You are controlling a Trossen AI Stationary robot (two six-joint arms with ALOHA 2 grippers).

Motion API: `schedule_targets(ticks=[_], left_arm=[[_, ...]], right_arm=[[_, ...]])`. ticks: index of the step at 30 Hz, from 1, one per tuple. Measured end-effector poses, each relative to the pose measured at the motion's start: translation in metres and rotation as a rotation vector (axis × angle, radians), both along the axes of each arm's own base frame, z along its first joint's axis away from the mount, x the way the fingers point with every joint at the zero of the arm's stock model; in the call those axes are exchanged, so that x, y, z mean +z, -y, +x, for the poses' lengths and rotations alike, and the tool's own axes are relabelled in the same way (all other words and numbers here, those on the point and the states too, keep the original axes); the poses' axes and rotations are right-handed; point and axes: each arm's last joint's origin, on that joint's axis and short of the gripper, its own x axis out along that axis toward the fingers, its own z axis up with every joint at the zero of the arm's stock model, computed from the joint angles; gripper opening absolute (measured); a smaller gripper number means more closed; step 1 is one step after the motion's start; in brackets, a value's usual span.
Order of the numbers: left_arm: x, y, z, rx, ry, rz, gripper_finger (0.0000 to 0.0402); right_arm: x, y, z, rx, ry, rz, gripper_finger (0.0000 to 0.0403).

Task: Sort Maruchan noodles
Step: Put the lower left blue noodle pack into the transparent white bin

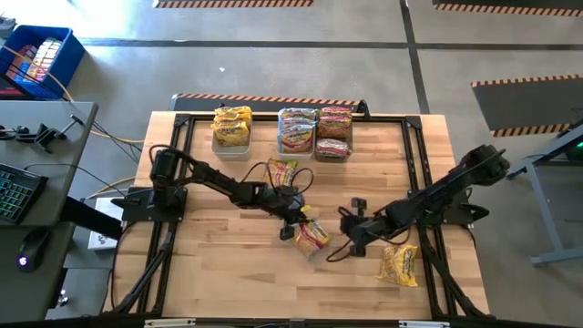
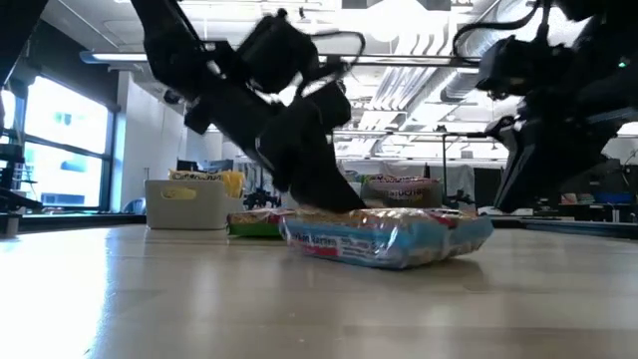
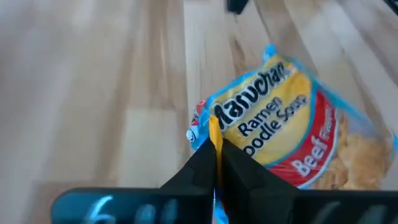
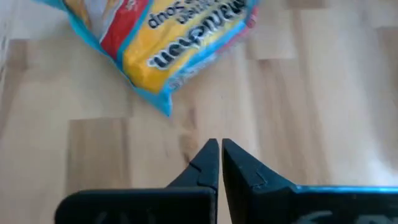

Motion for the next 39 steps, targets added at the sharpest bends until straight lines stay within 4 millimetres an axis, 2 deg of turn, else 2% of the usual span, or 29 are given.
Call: schedule_targets(ticks=[3, 6, 11, 13, 16, 22, 26, 30, 33, 39], left_arm=[[0.018, 0.002, -0.003, 0.022, 0.029, 0.068, 0.0003], [0.034, 0.006, -0.005, 0.026, 0.069, 0.114, 0.0001], [0.049, 0.015, -0.011, 0.044, 0.091, 0.176, 0.0001], [0.052, 0.018, -0.012, 0.052, 0.098, 0.197, 0.0001], [0.054, 0.021, -0.014, 0.056, 0.101, 0.205, 0.0], [0.055, 0.023, -0.013, 0.056, 0.108, 0.206, 0.0], [0.055, 0.023, -0.013, 0.057, 0.113, 0.206, 0.0], [0.056, 0.022, -0.013, 0.072, 0.118, 0.219, 0.0], [0.056, 0.022, -0.013, 0.089, 0.118, 0.23, 0.0], [0.056, 0.022, -0.013, 0.09, 0.117, 0.23, 0.0]], right_arm=[[0.0, 0.006, -0.01, 0.008, 0.079, 0.039, 0.0], [-0.004, 0.013, -0.018, 0.014, 0.228, 0.144, 0.0], [-0.01, 0.03, -0.026, -0.038, 0.495, 0.319, 0.0004], [-0.01, 0.035, -0.026, -0.038, 0.546, 0.366, 0.0019], [-0.006, 0.042, -0.022, -0.065, 0.572, 0.407, 0.0064], [0.002, 0.047, -0.002, -0.066, 0.565, 0.45, 0.0192], [-0.004, 0.052, 0.012, -0.087, 0.523, 0.45, 0.0247], [-0.016, 0.057, 0.028, -0.072, 0.476, 0.498, 0.026], [-0.021, 0.057, 0.042, -0.039, 0.49, 0.572, 0.0261], [-0.031, 0.056, 0.063, -0.05, 0.483, 0.613, 0.0255]])
